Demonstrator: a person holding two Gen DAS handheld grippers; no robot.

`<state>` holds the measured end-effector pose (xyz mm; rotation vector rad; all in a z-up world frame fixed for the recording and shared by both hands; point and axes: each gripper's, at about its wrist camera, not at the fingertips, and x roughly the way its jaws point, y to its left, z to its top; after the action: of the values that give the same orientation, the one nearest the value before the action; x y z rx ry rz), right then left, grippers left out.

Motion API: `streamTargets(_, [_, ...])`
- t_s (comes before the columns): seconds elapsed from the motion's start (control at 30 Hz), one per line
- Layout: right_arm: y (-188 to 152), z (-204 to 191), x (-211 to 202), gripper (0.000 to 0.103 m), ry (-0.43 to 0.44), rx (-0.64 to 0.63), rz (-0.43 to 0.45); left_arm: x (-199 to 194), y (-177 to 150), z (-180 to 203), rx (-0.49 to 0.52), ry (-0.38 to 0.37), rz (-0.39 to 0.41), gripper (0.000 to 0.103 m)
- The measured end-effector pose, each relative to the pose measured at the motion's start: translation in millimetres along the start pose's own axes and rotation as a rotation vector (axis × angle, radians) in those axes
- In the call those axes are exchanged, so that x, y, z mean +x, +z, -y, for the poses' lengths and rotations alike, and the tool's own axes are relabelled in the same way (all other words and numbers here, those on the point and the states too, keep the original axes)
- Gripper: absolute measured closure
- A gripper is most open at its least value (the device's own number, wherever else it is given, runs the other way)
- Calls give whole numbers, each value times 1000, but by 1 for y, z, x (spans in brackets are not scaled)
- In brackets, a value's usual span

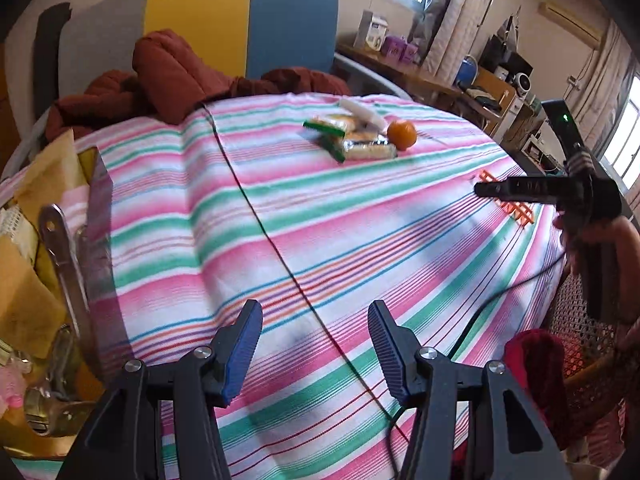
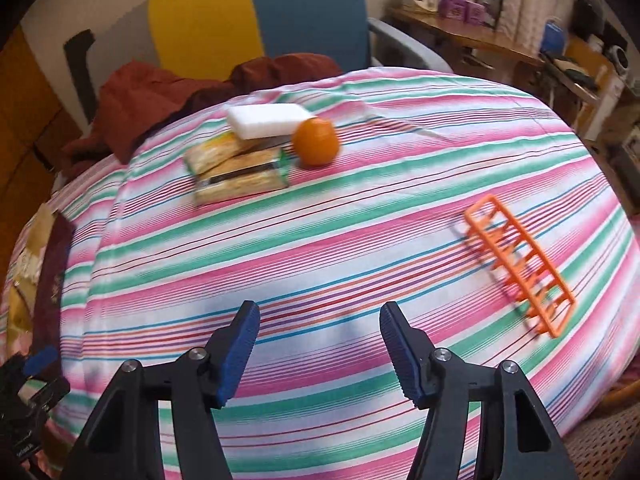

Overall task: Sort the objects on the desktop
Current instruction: 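Move the right tool back to the orange plastic rack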

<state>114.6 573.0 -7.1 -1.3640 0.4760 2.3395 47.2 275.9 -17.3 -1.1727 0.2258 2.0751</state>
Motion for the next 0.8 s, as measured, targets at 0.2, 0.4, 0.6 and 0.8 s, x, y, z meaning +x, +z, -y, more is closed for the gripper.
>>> streamTargets(0.2, [25,58,22,38,-168,99,-26,7,-7,2,-6,1,-25,47])
streamTargets(0.4, [40,107,45,32,-261,207,-106,6,-10,2,-18,-5,-26,47])
streamTargets(0.6, [36,100,61,29,-178,212,-187,11,-14,2,-31,-14,-38,47])
streamTargets(0.8, [38,57,52,26,215,133,-161,9,-16,5,-22,-19,-33,47])
